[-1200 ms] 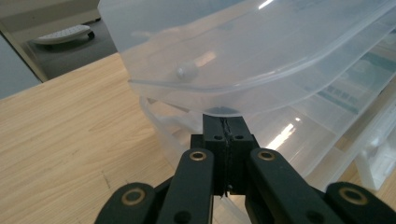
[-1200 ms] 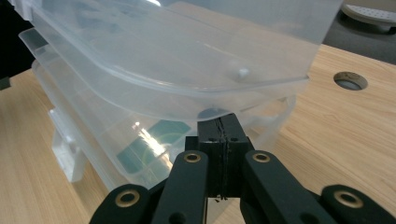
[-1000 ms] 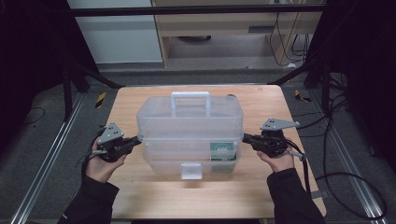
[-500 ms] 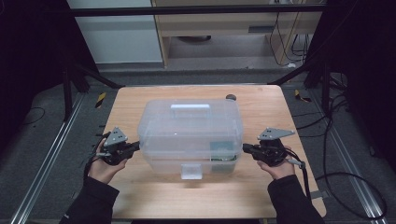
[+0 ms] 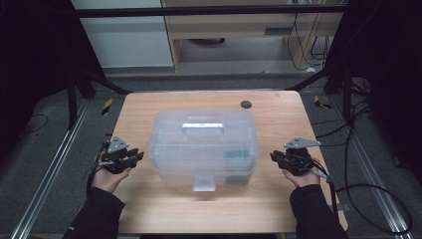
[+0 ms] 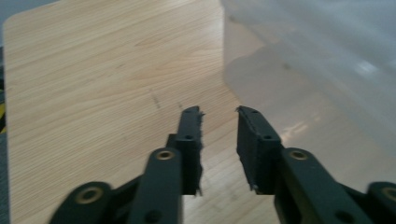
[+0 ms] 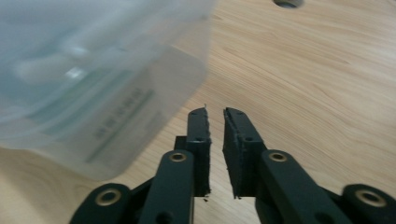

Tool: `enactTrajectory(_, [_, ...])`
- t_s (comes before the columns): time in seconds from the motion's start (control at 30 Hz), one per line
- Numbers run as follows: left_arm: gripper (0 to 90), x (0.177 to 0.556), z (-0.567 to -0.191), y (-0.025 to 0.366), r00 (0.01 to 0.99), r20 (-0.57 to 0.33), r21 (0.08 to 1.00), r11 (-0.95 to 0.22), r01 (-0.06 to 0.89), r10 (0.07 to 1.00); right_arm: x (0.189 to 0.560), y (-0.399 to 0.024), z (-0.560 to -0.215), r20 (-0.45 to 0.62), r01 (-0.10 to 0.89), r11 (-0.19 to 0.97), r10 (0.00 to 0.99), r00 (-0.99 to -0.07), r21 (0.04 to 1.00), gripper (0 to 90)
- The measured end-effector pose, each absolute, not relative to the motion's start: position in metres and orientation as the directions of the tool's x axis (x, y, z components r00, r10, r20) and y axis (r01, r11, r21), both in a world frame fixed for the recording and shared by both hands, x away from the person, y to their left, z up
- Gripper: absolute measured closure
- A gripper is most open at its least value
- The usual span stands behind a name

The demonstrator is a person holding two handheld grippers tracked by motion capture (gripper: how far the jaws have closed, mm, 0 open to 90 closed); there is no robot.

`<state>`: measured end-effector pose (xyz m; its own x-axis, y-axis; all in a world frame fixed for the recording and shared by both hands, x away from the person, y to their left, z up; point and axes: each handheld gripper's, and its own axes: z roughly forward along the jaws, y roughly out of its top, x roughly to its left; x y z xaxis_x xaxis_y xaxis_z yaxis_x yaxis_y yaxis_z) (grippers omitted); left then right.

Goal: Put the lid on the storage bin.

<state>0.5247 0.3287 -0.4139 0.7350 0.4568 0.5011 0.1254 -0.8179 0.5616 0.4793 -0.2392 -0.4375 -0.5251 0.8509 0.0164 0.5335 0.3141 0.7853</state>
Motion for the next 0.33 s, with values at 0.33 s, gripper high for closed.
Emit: enactTrajectory(0.33, [45.0, 0.537, -0.425, 0.347, 0.732, 0.543, 0.482, -0.866, 0.129, 0.411, 0.487, -0.261, -0.456, -0.013, 0.56, 0.26, 0.914, -0.405, 0.786, 46.7])
